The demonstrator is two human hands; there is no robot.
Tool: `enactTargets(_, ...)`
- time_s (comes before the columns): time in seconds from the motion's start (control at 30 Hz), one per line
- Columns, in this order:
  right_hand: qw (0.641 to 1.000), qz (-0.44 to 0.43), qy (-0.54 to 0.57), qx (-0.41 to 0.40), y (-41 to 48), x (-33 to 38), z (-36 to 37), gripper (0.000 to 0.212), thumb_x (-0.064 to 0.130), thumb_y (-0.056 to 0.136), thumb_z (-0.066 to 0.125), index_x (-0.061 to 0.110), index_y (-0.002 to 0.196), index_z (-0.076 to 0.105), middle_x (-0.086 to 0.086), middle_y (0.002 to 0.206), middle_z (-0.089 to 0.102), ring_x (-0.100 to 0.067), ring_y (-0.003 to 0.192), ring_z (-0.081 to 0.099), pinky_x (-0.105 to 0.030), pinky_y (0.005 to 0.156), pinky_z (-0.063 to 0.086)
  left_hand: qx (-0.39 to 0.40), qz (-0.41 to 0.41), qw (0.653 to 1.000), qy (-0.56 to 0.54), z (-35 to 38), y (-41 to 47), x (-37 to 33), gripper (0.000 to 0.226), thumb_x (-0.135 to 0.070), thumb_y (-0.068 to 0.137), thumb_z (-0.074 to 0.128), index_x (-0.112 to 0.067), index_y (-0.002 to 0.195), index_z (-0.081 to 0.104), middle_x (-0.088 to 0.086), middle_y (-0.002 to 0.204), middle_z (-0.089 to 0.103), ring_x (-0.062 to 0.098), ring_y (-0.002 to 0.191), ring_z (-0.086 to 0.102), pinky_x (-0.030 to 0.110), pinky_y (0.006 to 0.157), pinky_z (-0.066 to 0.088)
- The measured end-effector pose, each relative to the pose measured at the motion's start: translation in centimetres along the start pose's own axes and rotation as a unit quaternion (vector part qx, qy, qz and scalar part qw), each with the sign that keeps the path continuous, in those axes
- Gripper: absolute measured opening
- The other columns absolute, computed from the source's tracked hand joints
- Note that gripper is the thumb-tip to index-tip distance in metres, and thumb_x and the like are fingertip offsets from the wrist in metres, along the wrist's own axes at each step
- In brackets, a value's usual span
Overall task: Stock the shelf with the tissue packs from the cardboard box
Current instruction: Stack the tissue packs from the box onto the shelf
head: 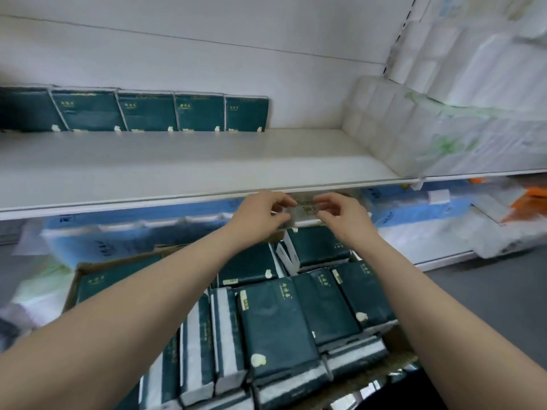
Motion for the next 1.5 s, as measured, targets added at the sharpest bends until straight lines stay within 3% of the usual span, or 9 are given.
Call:
enactTargets(0.23,0.988,0.049,-0.142,0.023,-1.5,-2.7,-0.2,0.044,0.028,0.094,0.062,0.019,0.136,0.055,-0.007,0.129,0.062,-0.027,0.116,0.058,-0.033,0.094,0.045,0.103,-0.074,0.99,0.057,3.8,-0.8,1.5,0.045,-0.032,0.089,0.067,-0.018,0.13,0.056,0.0,0.125,0.062,0.016,0.113,0.06,0.026,0.094,0.045)
enactTargets(0.4,0.978,0.111,-0.157,0.078,-1.5,-4.3,0.2,0.045,0.034,0.095,0.06,0.016,0.136,0.054,-0.009,0.127,0.063,-0.028,0.114,0.058,-0.032,0.09,0.045,0.13,-0.118,0.98,0.09,5.5,-1.0,3.2,0.056,-0.04,0.089,0.065,-0.014,0.137,0.05,0.004,0.121,0.063,0.02,0.113,0.058,0.035,0.099,0.046)
enactTargets(0.63,0.983,0.15,-0.082,0.072,-1.4,-5.2,0.2,0.056,0.039,0.092,0.063,0.016,0.142,0.048,-0.012,0.135,0.058,-0.03,0.116,0.058,-0.043,0.099,0.05,0.071,-0.165,0.978,-0.11,5.0,-1.3,3.7,0.057,-0.023,0.088,0.069,-0.017,0.139,0.044,-0.005,0.104,0.06,0.019,0.101,0.061,0.042,0.095,0.052)
enactTargets(0.8,0.982,0.171,0.024,0.081,-1.4,-5.1,0.5,0.042,0.034,0.094,0.065,0.013,0.129,0.056,-0.008,0.1,0.067,-0.024,0.079,0.066,-0.041,0.08,0.06,0.034,-0.128,0.985,-0.11,3.1,-0.8,2.4,0.07,-0.025,0.082,0.075,-0.022,0.142,0.038,-0.003,0.118,0.053,0.022,0.104,0.061,0.042,0.095,0.051)
enactTargets(0.9,0.976,0.176,0.094,0.088,-1.6,-4.8,0.5,0.037,0.031,0.094,0.067,0.008,0.121,0.059,-0.01,0.087,0.066,-0.02,0.071,0.062,-0.034,0.07,0.057,-0.003,-0.113,0.984,-0.135,1.6,-0.4,1.9,0.07,-0.02,0.08,0.076,-0.025,0.14,0.041,-0.001,0.124,0.054,0.023,0.106,0.062,0.043,0.094,0.052)
enactTargets(1.07,0.998,0.057,0.028,0.015,-1.3,-0.9,-0.9,0.02,0.029,0.093,0.066,0.02,0.111,0.065,0.0,0.101,0.064,-0.012,0.085,0.059,-0.028,0.079,0.052,-0.074,-0.099,0.976,-0.179,-2.0,0.4,1.2,0.063,-0.009,0.079,0.073,-0.025,0.134,0.047,-0.001,0.115,0.06,0.021,0.102,0.063,0.041,0.092,0.054)
enactTargets(1.2,0.992,-0.058,0.107,-0.039,-0.6,4.3,-2.1,0.033,0.019,0.093,0.063,0.027,0.125,0.06,0.007,0.117,0.062,-0.01,0.105,0.058,-0.031,0.094,0.051,-0.087,-0.072,0.969,-0.22,-4.0,0.7,0.1,0.054,-0.003,0.082,0.068,-0.024,0.129,0.051,0.002,0.114,0.063,0.019,0.1,0.065,0.04,0.092,0.055)
enactTargets(1.37,0.992,-0.105,0.073,0.021,1.3,8.6,-2.4,0.042,0.024,0.095,0.063,0.031,0.136,0.053,0.003,0.125,0.06,-0.013,0.113,0.056,-0.027,0.092,0.048,-0.06,-0.009,0.977,-0.202,-5.5,1.6,-2.0,0.046,-0.001,0.087,0.063,-0.025,0.126,0.052,0.0,0.109,0.068,0.014,0.104,0.064,0.03,0.085,0.055)
enactTargets(1.5,0.985,-0.089,0.104,0.105,2.7,9.0,-1.2,0.033,0.019,0.095,0.065,0.024,0.127,0.061,-0.005,0.116,0.065,-0.018,0.106,0.063,-0.029,0.089,0.054,-0.068,0.004,0.977,-0.204,-6.5,2.5,-2.1,0.049,-0.002,0.087,0.064,-0.027,0.127,0.052,-0.001,0.109,0.066,0.015,0.104,0.063,0.037,0.092,0.055)
Point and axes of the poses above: each hand's wrist, its own y-axis towards the middle knuckle, its own z-axis out of the palm, x = y × z, the point moved 9 cm from there along y, towards the middle knuckle
